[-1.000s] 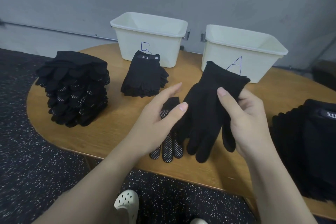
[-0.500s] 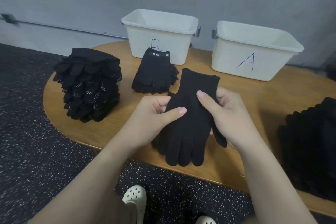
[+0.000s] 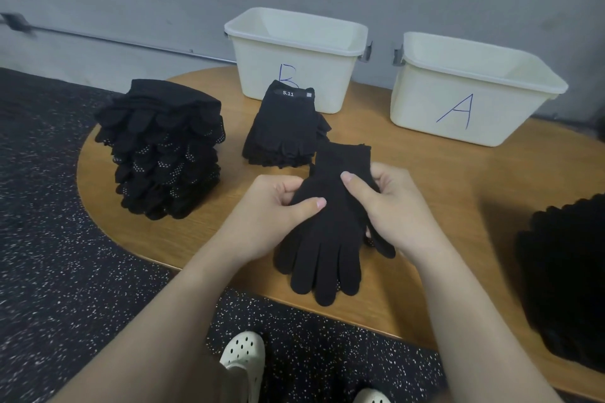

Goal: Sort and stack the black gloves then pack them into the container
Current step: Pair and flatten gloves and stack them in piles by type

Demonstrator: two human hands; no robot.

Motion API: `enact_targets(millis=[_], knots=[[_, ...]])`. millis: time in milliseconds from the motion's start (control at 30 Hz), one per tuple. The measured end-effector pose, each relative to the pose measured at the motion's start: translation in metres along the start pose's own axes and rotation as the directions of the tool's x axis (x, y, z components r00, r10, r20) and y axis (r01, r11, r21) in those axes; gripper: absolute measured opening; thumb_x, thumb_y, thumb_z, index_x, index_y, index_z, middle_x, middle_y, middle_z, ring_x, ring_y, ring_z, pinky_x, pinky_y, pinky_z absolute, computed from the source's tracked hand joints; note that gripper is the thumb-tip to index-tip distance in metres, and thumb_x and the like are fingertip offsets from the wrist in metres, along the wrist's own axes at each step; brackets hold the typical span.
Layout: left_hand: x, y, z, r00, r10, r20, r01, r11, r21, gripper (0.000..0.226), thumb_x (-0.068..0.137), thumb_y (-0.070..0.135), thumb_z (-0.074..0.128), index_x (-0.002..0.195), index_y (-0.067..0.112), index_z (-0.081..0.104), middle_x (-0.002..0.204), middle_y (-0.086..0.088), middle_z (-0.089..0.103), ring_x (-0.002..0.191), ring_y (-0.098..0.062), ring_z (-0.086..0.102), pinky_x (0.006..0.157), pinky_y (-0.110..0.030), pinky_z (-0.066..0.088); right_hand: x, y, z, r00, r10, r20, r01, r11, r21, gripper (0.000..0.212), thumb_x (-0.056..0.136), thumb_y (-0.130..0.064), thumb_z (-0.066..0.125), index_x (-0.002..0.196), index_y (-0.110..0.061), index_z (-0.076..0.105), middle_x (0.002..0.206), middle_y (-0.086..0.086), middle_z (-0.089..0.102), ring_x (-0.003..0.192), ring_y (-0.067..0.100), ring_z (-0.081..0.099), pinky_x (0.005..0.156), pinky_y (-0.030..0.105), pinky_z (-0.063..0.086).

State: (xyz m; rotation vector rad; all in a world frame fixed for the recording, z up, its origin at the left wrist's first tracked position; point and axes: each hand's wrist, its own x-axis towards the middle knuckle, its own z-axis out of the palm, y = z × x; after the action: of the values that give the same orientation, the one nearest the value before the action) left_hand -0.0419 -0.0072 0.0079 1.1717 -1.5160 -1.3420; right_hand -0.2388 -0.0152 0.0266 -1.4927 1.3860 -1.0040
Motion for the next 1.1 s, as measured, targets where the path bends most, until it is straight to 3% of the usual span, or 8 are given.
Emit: enact_targets(millis=[233,333,400,533,667,800,1000,1100], knots=[[0.004,-0.004,-0.003,0.990,0.025,-0.138,-0.012,0.996,0.091,0.009,0.098,0.016,0.068,0.094,0.011,0.075,0.083,0.001,0.079,0.077,-0.012,0.077,0.066,-0.026,0.059,0.006,0.004,0.005,0.999,-0.020,-0.044,0.020,1.000,-0.016,0.022,0.105,-0.024,0.059,0.090,-0.012,0.071,0.070,0.001,0.072,0.044,0.010,0.055,0.042,0.022,0.040],[0.006,-0.003,-0.002,0.985,0.025,-0.168,-0.011,0.997,0.082,0.011,0.098,0.014,0.068,0.091,0.012,0.075,0.073,0.003,0.077,0.063,-0.006,0.072,0.054,-0.015,0.050,0.008,0.006,0.006,0.997,-0.032,-0.077,0.032,0.999,-0.007,0.020,0.104,-0.023,0.060,0.092,-0.015,0.074,0.081,-0.004,0.077,0.063,0.009,0.070,0.053,0.020,0.047],[0.007,-0.002,0.000,0.985,0.015,-0.169,-0.001,0.997,0.083,0.011,0.098,0.014,0.068,0.089,0.014,0.075,0.071,0.004,0.076,0.060,-0.006,0.071,0.052,-0.017,0.050,0.011,0.008,0.005,0.996,-0.036,-0.084,0.036,0.999,-0.009,0.020,0.104,-0.024,0.061,0.093,-0.016,0.075,0.090,-0.001,0.079,0.082,0.018,0.075,0.065,0.033,0.057],[0.008,-0.005,0.002,0.986,-0.001,-0.164,0.019,0.994,0.107,0.012,0.098,0.017,0.068,0.088,0.013,0.074,0.071,0.003,0.076,0.060,-0.009,0.071,0.051,-0.026,0.053,0.013,0.010,0.004,0.996,-0.032,-0.087,0.032,0.999,-0.007,0.020,0.104,-0.023,0.061,0.094,-0.013,0.075,0.092,0.001,0.079,0.088,0.024,0.076,0.083,0.054,0.060],[0.009,-0.007,0.003,0.986,-0.003,-0.167,0.027,0.990,0.141,0.012,0.099,0.019,0.068,0.090,0.013,0.074,0.078,0.002,0.078,0.067,-0.013,0.075,0.058,-0.035,0.060,0.017,0.015,0.003,0.995,-0.044,-0.092,0.042,0.999,-0.029,0.021,0.103,-0.025,0.061,0.092,-0.013,0.074,0.091,0.002,0.079,0.088,0.025,0.076,0.082,0.053,0.061],[0.010,-0.011,0.003,0.982,0.050,-0.184,-0.015,0.982,0.187,0.010,0.098,0.018,0.068,0.093,0.014,0.075,0.080,0.004,0.079,0.075,-0.011,0.076,0.066,-0.032,0.061,0.022,0.021,0.006,0.993,-0.059,-0.099,0.052,0.996,-0.071,0.020,0.103,-0.027,0.061,0.090,-0.019,0.074,0.088,-0.003,0.078,0.085,0.022,0.075,0.068,0.036,0.057],[0.016,-0.019,0.007,0.953,0.184,-0.241,-0.074,0.913,0.400,0.007,0.095,0.026,0.072,0.092,0.020,0.075,0.073,0.008,0.075,0.070,-0.004,0.072,0.068,-0.032,0.062,0.032,0.030,0.008,0.990,-0.091,-0.104,0.072,0.982,-0.173,0.017,0.101,-0.030,0.064,0.093,-0.021,0.074,0.087,-0.004,0.078,0.083,0.020,0.074,0.072,0.048,0.061],[0.017,-0.023,0.007,0.949,0.197,-0.245,-0.062,0.881,0.468,0.012,0.093,0.035,0.073,0.090,0.024,0.073,0.070,0.009,0.072,0.070,-0.007,0.071,0.069,-0.038,0.062,0.035,0.030,0.007,0.991,-0.101,-0.090,0.079,0.972,-0.221,0.013,0.101,-0.031,0.064,0.097,-0.024,0.075,0.087,-0.009,0.077,0.077,0.014,0.072,0.061,0.033,0.055]])
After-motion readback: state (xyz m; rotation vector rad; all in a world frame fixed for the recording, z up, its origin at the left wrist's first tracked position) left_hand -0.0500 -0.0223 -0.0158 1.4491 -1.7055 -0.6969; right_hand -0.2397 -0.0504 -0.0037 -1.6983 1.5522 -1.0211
